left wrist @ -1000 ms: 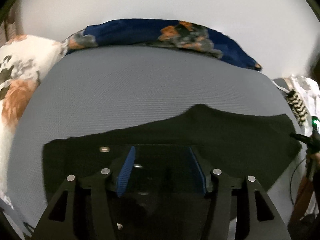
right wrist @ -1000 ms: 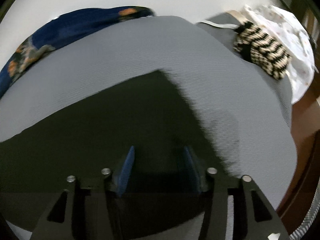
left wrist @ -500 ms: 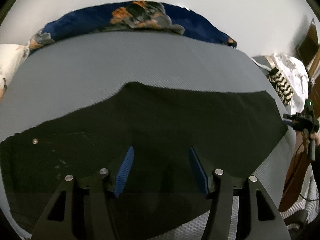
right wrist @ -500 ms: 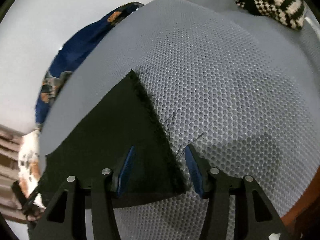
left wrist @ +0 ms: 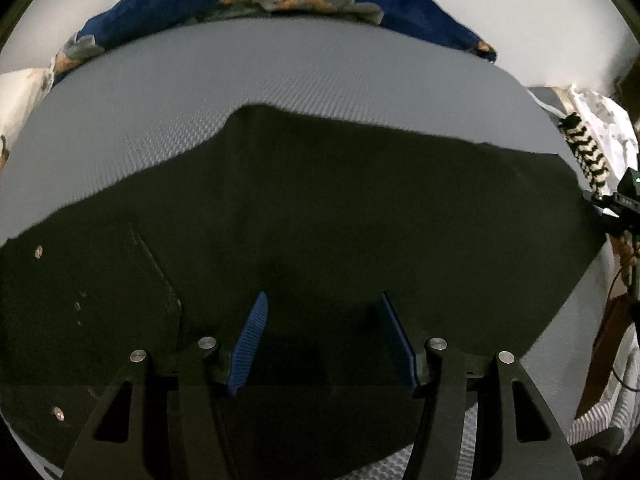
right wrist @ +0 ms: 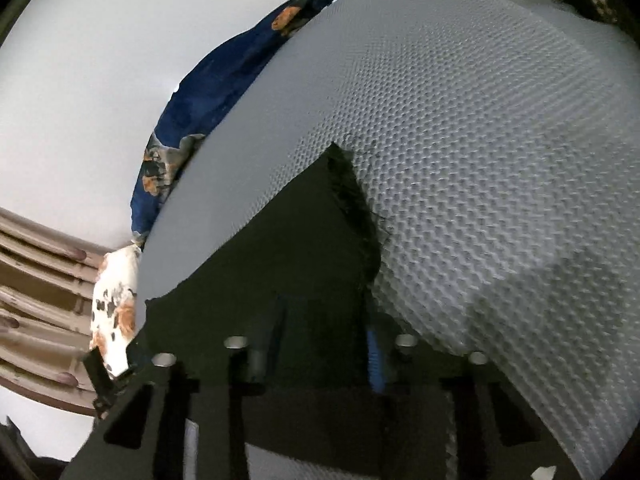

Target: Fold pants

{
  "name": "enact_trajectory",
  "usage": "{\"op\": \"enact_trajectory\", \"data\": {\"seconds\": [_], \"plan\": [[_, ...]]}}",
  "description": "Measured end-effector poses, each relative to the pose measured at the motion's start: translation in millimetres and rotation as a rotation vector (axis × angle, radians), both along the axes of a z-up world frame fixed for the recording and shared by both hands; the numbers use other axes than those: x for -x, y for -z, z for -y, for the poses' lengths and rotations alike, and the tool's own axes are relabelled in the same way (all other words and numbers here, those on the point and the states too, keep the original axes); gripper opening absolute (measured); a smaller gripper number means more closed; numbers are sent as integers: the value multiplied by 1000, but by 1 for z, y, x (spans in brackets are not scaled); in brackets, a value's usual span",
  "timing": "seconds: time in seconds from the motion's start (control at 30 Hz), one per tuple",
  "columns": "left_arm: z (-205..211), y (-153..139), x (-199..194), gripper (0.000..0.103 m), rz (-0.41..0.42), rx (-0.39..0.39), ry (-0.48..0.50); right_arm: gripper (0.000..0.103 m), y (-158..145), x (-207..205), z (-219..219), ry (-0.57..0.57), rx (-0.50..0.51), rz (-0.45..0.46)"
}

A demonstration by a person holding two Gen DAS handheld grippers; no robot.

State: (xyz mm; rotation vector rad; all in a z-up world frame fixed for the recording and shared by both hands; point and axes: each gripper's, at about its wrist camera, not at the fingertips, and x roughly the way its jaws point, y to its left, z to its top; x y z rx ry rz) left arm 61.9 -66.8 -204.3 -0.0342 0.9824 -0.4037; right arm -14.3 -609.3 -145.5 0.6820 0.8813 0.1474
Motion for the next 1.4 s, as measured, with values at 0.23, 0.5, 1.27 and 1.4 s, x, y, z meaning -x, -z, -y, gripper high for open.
{"op": "enact_trajectory", "data": {"seconds": [0.23, 0.5, 1.27, 1.4], "plan": [[-3, -2, 1, 59, 14, 18, -16, 9, -4, -5, -14, 33, 26, -6], [-28, -17, 7, 59, 66, 79, -50, 8, -51, 1, -71, 8, -14, 95], [-124, -44, 36, 59, 158, 254, -157, 8, -26, -92, -365, -444, 82, -30], [-130, -41, 36, 59, 154, 284, -160, 8, -2, -87, -408, -512, 204, -77]]}}
